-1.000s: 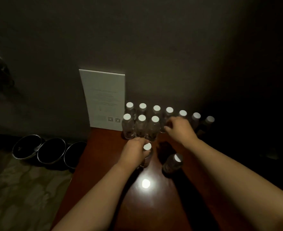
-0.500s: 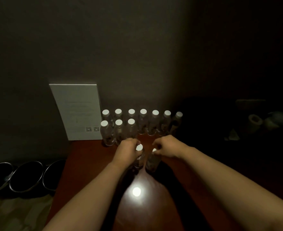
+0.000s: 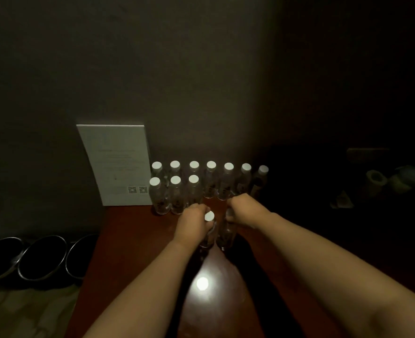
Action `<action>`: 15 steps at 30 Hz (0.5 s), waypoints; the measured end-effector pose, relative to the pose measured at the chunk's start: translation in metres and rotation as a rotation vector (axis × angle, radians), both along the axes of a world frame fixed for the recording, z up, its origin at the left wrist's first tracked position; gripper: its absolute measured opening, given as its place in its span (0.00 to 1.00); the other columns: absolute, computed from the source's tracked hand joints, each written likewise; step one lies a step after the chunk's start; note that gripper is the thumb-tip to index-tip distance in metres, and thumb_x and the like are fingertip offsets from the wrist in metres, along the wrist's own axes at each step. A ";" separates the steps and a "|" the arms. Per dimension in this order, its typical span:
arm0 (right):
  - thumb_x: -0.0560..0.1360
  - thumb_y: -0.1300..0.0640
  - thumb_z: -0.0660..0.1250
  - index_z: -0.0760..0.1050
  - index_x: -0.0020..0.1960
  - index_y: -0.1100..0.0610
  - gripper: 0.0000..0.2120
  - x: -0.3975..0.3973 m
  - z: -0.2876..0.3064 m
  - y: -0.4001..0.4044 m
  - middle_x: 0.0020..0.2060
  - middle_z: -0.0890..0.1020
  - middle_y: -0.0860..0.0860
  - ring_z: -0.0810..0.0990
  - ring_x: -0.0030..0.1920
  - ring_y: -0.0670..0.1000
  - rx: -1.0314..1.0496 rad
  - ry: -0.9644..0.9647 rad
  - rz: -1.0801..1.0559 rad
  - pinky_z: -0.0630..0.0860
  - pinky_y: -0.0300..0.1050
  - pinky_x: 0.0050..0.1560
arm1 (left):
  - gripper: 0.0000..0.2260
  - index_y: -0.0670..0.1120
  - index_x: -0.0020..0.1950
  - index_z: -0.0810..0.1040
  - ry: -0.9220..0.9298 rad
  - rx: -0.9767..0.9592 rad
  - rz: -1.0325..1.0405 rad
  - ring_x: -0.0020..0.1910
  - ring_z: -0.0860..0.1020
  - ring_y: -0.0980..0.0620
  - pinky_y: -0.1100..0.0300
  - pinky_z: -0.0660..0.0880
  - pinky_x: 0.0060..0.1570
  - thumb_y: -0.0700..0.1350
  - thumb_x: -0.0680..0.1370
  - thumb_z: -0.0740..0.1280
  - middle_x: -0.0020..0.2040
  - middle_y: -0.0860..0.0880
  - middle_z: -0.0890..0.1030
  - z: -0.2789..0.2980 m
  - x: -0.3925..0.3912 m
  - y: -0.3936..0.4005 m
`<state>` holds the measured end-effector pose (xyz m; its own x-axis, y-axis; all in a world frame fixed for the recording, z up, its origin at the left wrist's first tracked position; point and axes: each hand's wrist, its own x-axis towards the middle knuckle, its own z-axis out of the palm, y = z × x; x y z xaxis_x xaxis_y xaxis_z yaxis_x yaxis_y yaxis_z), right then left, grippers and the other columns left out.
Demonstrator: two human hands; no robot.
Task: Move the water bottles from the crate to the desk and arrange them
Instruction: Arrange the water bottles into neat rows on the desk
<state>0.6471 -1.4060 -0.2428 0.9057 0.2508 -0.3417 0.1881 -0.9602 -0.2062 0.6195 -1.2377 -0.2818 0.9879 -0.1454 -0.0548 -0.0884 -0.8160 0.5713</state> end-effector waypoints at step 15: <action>0.73 0.52 0.65 0.79 0.51 0.57 0.11 0.077 0.012 0.020 0.45 0.82 0.55 0.80 0.47 0.57 0.078 -0.076 0.005 0.76 0.46 0.46 | 0.17 0.46 0.60 0.81 0.009 -0.075 0.056 0.56 0.78 0.45 0.55 0.73 0.54 0.45 0.71 0.74 0.57 0.45 0.80 -0.008 0.001 0.001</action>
<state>0.7245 -1.3860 -0.2308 0.9268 0.2789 -0.2516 0.2112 -0.9408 -0.2652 0.6208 -1.2370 -0.2896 0.9940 -0.0941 -0.0552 -0.0382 -0.7744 0.6316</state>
